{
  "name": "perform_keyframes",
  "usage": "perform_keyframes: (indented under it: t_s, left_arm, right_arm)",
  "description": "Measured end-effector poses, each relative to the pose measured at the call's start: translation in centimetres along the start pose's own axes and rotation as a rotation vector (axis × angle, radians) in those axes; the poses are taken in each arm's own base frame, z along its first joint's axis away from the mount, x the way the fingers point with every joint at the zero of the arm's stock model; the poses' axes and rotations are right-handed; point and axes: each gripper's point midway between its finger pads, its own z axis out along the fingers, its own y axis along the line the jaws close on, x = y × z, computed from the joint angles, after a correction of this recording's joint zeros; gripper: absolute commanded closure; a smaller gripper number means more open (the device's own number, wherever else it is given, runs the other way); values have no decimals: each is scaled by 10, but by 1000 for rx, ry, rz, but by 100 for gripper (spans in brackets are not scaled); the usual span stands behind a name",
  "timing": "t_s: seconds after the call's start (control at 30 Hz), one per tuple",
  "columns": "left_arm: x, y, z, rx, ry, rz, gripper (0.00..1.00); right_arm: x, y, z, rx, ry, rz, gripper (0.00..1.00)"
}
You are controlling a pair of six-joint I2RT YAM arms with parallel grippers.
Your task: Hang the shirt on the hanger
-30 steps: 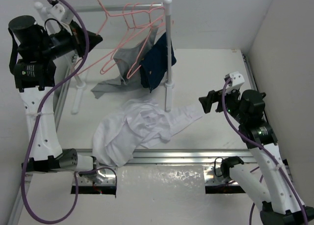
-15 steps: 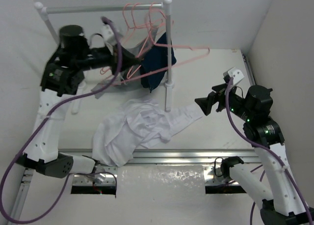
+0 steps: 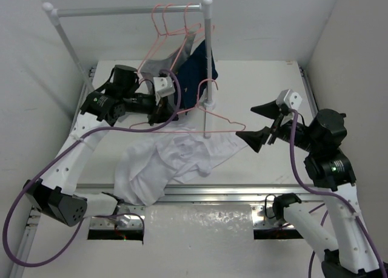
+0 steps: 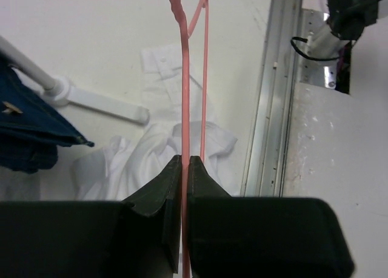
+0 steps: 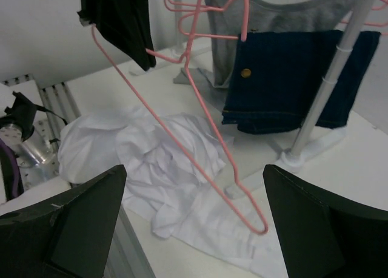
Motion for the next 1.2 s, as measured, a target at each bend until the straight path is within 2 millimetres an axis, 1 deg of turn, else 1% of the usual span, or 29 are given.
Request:
perform_keyframes:
  t_s: [0.1, 0.2, 0.23, 0.27, 0.33, 0.4, 0.47, 0.5, 0.57, 0.6, 0.67, 0.73, 0.8, 0.83, 0.87, 0.9, 0.97, 1.0, 1.03, 1.07, 1.1, 1.17, 1.2]
  left_arm:
    - [6, -11, 2, 48, -10, 4, 100]
    - [4, -24, -1, 74, -33, 22, 100]
    - [2, -29, -3, 82, -45, 34, 100]
    - [0, -33, -5, 91, -57, 45, 100]
    - [-5, -41, -8, 107, -81, 67, 100]
    - [-6, -44, -8, 117, -93, 77, 100]
    - [-4, -45, -4, 127, -93, 75, 100]
    - [-2, -45, 0, 132, -88, 71, 100]
    - [1, -47, 5, 147, -80, 68, 100]
    - [2, -51, 9, 165, -76, 70, 100]
    - [2, -56, 13, 182, -72, 75, 100]
    - [0, -56, 15, 176, -76, 82, 100]
    - [-2, -54, 17, 167, -78, 88, 100]
    - [-2, -53, 17, 163, -81, 89, 100]
    - [-1, -52, 18, 155, -79, 88, 100]
    - [1, -50, 19, 150, -75, 85, 100]
    - [7, -49, 22, 148, -68, 75, 100]
    - [8, -49, 23, 153, -68, 73, 97]
    - [8, -49, 23, 155, -70, 75, 86]
    - [7, -49, 24, 156, -76, 82, 69]
    - [6, -49, 24, 155, -81, 88, 38]
    - [6, -47, 25, 151, -84, 95, 13]
    - [8, -47, 25, 149, -82, 94, 8]
  right_arm:
    - [2, 1, 11, -58, -16, -7, 5]
    - [12, -3, 29, -121, -21, 10, 6]
    - [16, -4, 35, -149, -19, 24, 8]
    - [19, -4, 42, -177, -18, 40, 14]
    - [28, -8, 59, -234, -5, 85, 19]
    - [42, -7, 74, -269, 28, 125, 18]
    - [54, 6, 89, -313, 58, 122, 17]
    - [56, 18, 93, -351, 65, 118, 17]
    - [55, 41, 100, -417, 63, 92, 22]
    - [54, 47, 101, -436, 56, 81, 25]
    - [51, 48, 105, -441, 41, 66, 28]
    - [53, 47, 110, -443, 39, 62, 43]
    - [58, 47, 114, -441, 34, 67, 63]
    - [62, 48, 114, -444, 28, 72, 85]
    - [66, 51, 114, -448, 19, 76, 94]
    - [70, 53, 113, -452, 14, 85, 98]
    - [75, 59, 109, -465, 4, 98, 100]
    - [76, 61, 107, -467, 0, 100, 100]
    - [76, 61, 105, -465, -4, 100, 100]
    - [76, 62, 103, -464, -11, 94, 100]
    - [75, 63, 100, -463, -17, 89, 100]
    - [75, 66, 93, -462, -27, 70, 100]
    - [77, 68, 89, -460, -28, 61, 100]
